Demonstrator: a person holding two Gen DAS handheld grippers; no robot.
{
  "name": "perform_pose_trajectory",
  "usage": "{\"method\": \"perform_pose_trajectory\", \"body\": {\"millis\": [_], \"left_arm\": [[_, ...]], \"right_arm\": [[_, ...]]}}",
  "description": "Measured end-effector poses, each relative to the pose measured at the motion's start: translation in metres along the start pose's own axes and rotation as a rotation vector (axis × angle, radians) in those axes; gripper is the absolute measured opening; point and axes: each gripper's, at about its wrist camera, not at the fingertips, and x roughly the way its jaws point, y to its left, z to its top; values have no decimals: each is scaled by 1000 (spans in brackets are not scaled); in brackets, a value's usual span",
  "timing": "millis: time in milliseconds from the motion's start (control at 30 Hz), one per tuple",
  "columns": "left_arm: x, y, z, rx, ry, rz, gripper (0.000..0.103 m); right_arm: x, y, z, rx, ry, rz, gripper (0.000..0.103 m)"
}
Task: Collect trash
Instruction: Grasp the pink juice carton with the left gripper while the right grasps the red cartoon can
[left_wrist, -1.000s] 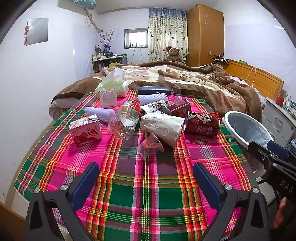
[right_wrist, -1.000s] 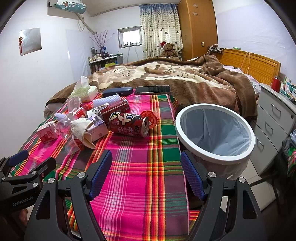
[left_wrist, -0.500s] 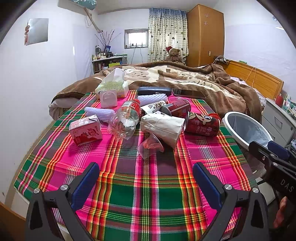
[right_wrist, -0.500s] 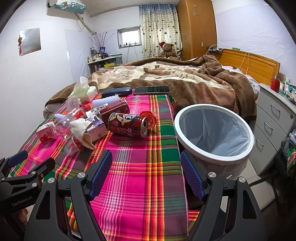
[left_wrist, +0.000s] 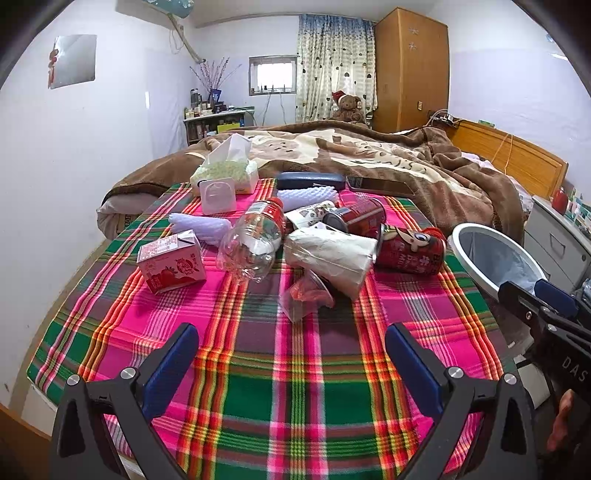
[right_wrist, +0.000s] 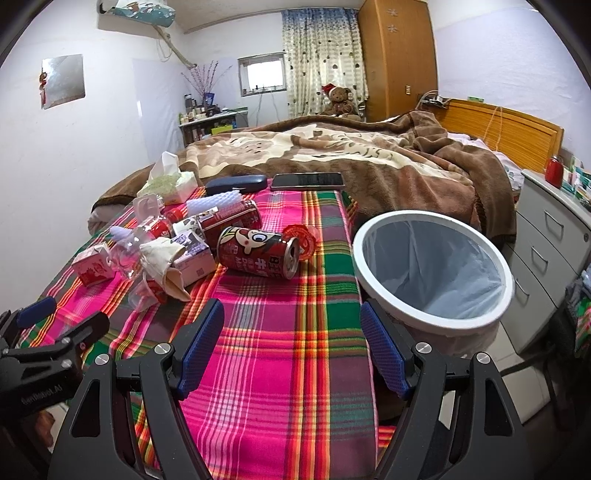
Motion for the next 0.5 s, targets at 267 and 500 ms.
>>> {"method": "perform_pose_trajectory", "body": {"millis": [267, 500], "left_arm": [[22, 40, 18, -53, 20, -9, 102], [40, 78, 33, -92, 26, 21, 102]], "right_arm": [[21, 0, 17, -5, -6, 51, 78], [46, 9, 35, -96, 20, 99, 78]]}}
